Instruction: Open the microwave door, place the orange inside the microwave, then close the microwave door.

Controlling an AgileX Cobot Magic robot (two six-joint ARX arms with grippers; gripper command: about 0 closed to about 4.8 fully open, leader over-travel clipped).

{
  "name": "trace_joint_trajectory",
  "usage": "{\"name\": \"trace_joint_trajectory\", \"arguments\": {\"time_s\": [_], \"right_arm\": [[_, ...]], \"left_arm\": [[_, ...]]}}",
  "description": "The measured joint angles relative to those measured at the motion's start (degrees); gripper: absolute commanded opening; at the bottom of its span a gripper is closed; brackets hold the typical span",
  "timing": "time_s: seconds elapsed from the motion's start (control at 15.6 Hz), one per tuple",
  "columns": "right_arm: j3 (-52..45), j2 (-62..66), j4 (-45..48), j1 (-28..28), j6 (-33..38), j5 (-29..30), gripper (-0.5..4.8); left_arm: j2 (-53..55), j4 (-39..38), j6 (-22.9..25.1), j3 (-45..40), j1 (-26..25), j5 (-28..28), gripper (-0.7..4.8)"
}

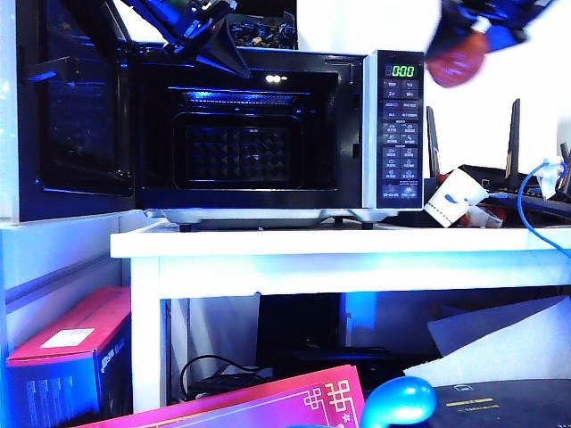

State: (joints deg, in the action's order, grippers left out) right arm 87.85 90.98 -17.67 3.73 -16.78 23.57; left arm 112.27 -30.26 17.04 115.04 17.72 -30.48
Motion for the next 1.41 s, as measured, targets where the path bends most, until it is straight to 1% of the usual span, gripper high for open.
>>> {"name": "trace_joint_trajectory", "arguments": {"time_s": [0.13,0.19,0.39,0.58,0.71,0.96,1.22,1.41], "right_arm": [[0.0,0.1,2.1,4.6,0.0,0.7,2.65],[0.0,0.9,4.8,6.6,0.0,1.0,2.65],[0.0,5.7,13.9,11.2,0.4,1.1,2.65],[0.0,12.2,25.5,14.1,4.6,2.1,2.65],[0.0,17.4,31.3,15.1,6.1,2.1,2.65],[0.0,26.2,42.6,16.8,6.5,2.0,2.65],[0.2,33.6,57.1,16.8,6.6,1.8,2.65],[7.1,38.9,57.2,17.3,7.9,1.8,2.65]], "left_arm": [[0.1,1.0,0.0,0.0,0.0,0.0,-0.05],[0.1,1.1,0.0,0.0,0.0,0.0,-0.05],[0.1,1.8,0.0,0.0,0.0,0.0,-0.05],[0.1,1.7,0.0,0.0,0.0,0.0,-0.05],[-0.1,0.7,0.0,0.0,0.0,0.0,-0.05],[-1.1,0.7,0.0,0.3,0.0,0.0,-0.05],[-1.2,0.5,0.0,0.3,0.0,0.0,-0.05],[-1.2,0.5,-0.1,0.3,0.0,0.0,-0.05]]}}
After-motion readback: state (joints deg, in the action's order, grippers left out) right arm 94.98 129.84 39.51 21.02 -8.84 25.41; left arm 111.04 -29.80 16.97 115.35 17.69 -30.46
